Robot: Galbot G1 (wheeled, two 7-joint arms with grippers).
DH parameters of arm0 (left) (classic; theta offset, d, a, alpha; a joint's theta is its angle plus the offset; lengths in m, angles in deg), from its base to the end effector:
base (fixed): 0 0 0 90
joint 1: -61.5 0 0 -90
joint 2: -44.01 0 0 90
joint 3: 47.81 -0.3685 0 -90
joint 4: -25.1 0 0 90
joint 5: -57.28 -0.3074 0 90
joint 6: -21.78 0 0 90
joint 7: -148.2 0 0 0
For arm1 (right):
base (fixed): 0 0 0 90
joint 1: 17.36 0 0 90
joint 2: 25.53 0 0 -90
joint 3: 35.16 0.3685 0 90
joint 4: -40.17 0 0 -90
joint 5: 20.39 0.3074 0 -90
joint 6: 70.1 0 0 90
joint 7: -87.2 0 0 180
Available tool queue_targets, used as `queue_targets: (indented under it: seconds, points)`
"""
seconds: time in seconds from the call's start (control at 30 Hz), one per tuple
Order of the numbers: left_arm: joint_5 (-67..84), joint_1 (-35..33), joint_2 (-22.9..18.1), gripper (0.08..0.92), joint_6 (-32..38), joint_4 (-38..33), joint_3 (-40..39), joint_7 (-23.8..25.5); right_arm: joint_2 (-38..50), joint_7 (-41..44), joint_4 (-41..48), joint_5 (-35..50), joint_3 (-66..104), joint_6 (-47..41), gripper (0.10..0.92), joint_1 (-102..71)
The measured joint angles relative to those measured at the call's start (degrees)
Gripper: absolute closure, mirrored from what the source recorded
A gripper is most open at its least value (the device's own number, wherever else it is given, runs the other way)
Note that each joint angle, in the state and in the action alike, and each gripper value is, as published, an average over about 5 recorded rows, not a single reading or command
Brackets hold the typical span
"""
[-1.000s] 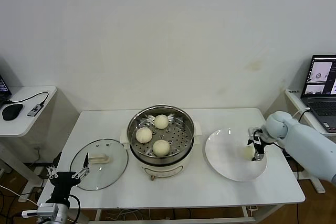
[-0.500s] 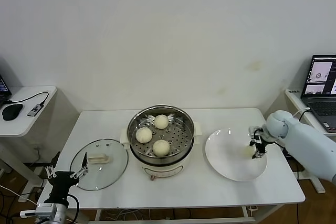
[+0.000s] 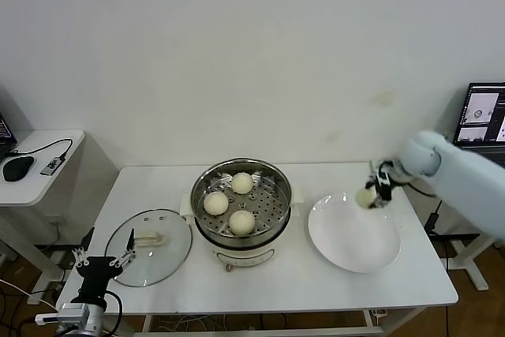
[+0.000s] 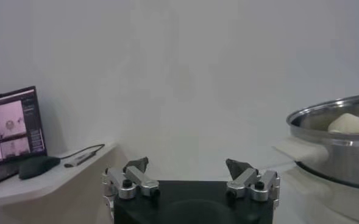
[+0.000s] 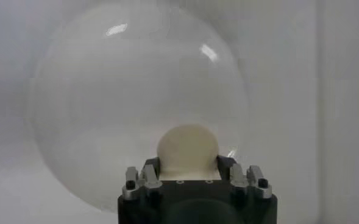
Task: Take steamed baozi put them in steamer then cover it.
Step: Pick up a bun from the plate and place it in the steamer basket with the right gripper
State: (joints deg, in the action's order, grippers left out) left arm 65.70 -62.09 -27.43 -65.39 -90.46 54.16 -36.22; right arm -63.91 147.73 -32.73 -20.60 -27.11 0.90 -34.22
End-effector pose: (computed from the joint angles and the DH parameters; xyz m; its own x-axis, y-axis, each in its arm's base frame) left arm 0.1124 0.1296 -0.3211 -0.9941 -0.1033 0.0318 -0.0929 0.9668 0.2382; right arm 0.5028 -0.1791 -0.1094 -0.3263 -0.0898 0.9410 -0.9451 0.0109 -0.3267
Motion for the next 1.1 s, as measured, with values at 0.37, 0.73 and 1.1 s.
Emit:
queue_targets:
  seconds: [0.37,0.73,1.1]
  points:
    - [-0.01,0.67,-0.42,0.177,0.02,0.92,-1.3,-0.04,-6.26,-5.34,-7.45,16.89,-14.05,-8.63,0.432,17.75]
    - [0.4,1.06,-0.54,0.177,0.2,1.43,-0.78,-0.09,-16.19,-12.57,-9.21,31.28,-20.0,-16.9,0.431,22.44]
    - [0.53,1.33,-0.48,0.177,0.45,1.95,-0.81,-0.13,-23.47,-17.13,-7.13,35.35,-22.1,-20.54,0.431,18.85]
